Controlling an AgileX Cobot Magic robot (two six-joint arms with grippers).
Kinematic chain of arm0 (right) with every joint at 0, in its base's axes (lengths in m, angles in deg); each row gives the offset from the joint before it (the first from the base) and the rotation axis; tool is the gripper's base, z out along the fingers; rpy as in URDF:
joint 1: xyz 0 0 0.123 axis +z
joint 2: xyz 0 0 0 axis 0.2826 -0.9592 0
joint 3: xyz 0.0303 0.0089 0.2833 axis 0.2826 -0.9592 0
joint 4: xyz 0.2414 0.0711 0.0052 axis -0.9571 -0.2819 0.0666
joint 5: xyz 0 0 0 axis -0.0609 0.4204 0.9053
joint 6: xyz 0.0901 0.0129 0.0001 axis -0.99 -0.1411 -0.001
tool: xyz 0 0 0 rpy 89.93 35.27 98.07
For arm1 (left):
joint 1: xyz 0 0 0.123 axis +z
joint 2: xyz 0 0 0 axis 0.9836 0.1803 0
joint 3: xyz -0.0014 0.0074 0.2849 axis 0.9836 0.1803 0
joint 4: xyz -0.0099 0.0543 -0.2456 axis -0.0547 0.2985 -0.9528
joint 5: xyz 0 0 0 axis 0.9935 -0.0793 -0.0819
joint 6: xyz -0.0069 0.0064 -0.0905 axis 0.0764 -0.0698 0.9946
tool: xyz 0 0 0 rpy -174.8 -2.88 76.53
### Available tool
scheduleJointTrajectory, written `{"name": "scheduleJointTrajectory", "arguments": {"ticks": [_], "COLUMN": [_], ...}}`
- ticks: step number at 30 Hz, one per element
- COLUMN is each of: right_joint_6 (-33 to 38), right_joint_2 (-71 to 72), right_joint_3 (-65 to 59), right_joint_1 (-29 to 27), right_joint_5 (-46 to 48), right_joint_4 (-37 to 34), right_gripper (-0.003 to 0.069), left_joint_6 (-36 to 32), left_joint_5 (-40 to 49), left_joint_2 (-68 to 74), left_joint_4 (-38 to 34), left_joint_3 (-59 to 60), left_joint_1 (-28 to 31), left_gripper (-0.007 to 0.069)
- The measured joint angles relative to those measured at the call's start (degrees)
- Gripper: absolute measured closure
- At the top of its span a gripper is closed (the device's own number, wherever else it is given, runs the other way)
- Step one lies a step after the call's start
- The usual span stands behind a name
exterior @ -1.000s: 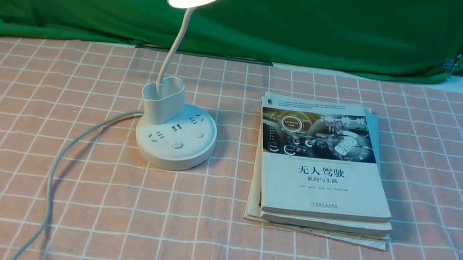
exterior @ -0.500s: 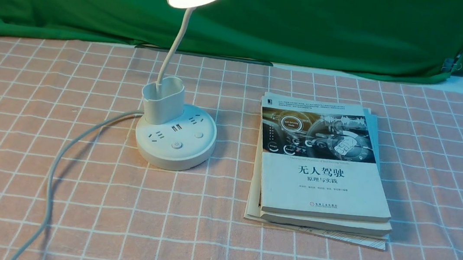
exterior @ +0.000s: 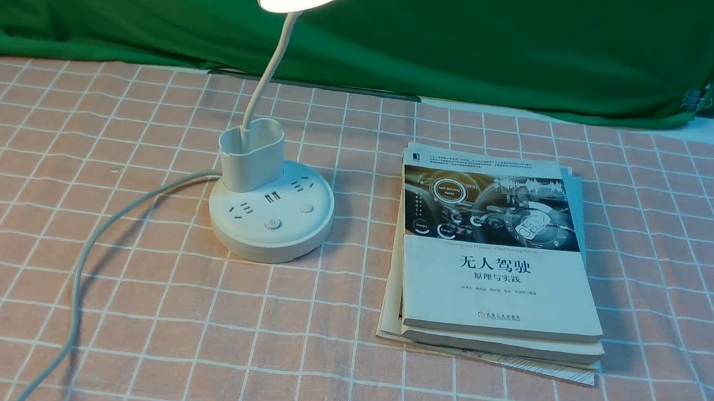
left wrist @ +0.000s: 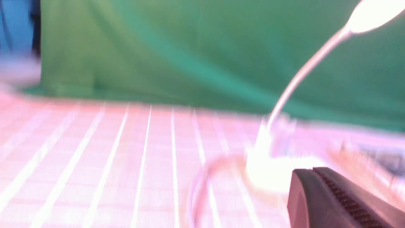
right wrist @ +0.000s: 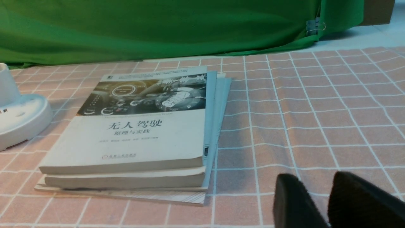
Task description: Turn on the table lamp on the pink coffee tablecloth with your hand.
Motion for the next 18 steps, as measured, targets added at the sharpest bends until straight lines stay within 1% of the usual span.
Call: {"name": "scheduleJointTrajectory", "arguments": {"ticks": [1,2,7,18], "right_joint_6": [0.0,0.0,0.0,0.05], "right_joint_2": [0.0,0.0,0.0,0.0], "right_joint_3": [0.0,0.0,0.0,0.0], "right_joint_1": [0.0,0.0,0.0,0.0], "right_joint_5": [0.0,0.0,0.0,0.0], "right_joint_4": [0.0,0.0,0.0,0.0], "right_gripper": [0.0421,0.0421,0.0421,0.0421], "left_joint_6": [-0.89,-1.81,-3.69,-4.54], "left_joint_5": [3.27,4.56,5.22,5.28], "left_joint_2": [0.0,0.0,0.0,0.0], "left_joint_4": [-0.66,-1.01,-1.4,-1.45], "left_joint_3": [0.06,0.06,0.06,0.06], "left_joint_1": [0.0,0.0,0.0,0.0], "left_gripper": [0.0603,0.0603,0.0603,0.0603]}}
